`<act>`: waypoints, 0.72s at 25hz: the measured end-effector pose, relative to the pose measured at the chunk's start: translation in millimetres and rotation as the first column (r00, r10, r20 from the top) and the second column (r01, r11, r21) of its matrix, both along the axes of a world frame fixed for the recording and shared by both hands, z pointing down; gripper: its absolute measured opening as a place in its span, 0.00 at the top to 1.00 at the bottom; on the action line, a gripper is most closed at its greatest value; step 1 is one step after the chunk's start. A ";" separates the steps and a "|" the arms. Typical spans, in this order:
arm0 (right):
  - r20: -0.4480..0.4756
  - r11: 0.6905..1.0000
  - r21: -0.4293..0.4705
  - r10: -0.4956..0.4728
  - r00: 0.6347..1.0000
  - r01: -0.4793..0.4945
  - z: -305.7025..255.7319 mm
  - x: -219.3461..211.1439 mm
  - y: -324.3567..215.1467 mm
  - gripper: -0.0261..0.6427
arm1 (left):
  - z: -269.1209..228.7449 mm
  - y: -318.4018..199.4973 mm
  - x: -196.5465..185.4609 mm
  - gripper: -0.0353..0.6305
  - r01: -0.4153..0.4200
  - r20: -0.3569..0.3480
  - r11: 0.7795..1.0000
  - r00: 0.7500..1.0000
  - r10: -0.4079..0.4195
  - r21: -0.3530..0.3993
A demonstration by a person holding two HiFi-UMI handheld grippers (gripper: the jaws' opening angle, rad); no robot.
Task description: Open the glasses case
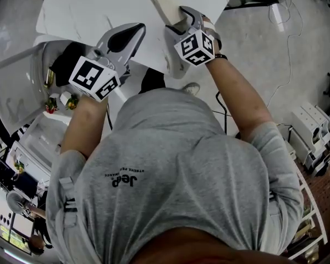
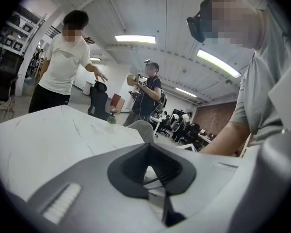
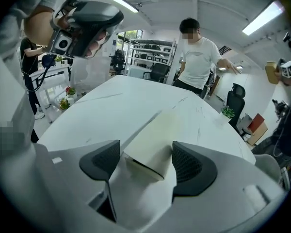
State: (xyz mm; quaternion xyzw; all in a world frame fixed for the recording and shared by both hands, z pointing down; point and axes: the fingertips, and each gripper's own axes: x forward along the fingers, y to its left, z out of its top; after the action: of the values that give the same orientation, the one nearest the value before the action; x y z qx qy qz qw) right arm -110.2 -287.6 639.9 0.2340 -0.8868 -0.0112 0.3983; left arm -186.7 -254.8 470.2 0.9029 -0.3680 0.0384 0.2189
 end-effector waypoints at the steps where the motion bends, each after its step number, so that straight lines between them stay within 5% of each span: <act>1: -0.004 1.000 0.003 0.001 1.000 -0.001 1.6 1.2 -0.6 0.47 | 0.4 0.2 0.3 0.87 -0.001 -0.001 1.000 1.000 0.001 -0.001; 18: 0.062 0.998 -0.055 0.043 0.997 -0.040 -5.1 7.6 -5.4 0.51 | 0.7 1.4 7.9 0.87 -0.029 0.001 1.000 1.000 0.029 -0.006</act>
State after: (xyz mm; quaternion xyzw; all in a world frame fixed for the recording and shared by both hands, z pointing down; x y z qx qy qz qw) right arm -102.6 -293.0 634.9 0.2418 -0.8939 0.0284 0.3764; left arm -178.8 -253.4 470.9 0.9074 -0.3550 0.0430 0.2209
